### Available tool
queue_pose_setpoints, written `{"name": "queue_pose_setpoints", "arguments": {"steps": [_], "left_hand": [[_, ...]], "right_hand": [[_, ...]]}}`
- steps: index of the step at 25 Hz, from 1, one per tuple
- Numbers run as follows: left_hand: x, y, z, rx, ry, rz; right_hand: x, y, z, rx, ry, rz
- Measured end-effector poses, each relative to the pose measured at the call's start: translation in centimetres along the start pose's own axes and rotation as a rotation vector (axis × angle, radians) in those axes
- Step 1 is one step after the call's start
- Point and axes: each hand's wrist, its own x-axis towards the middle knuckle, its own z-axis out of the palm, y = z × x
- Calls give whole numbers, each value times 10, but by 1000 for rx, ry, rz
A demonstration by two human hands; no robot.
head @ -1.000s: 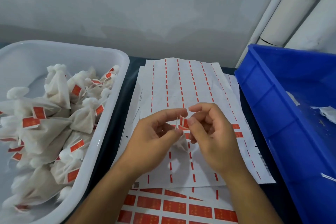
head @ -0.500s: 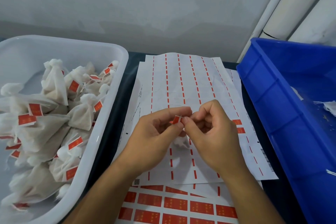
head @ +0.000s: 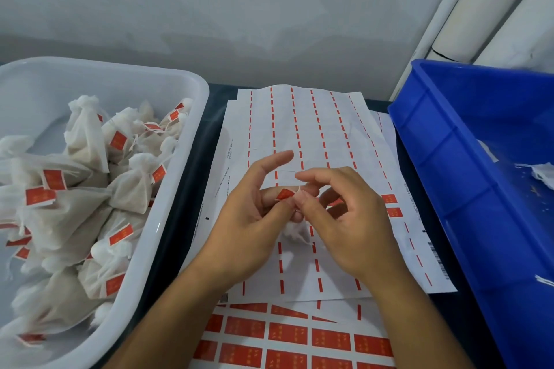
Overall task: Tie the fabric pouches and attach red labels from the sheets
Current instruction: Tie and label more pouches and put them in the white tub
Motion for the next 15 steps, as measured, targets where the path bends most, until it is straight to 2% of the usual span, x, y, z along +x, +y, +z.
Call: {"name": "queue_pose_setpoints", "arguments": {"steps": [6, 10, 15], "left_hand": [[1, 0, 2, 21, 27, 19], [1, -4, 3, 180, 108, 52], [-1, -10, 8, 389, 122, 99]], "right_hand": [[1, -2, 2, -8, 36, -65], [1, -5, 3, 105, 64, 85], [0, -6, 1, 227, 179, 139]]}}
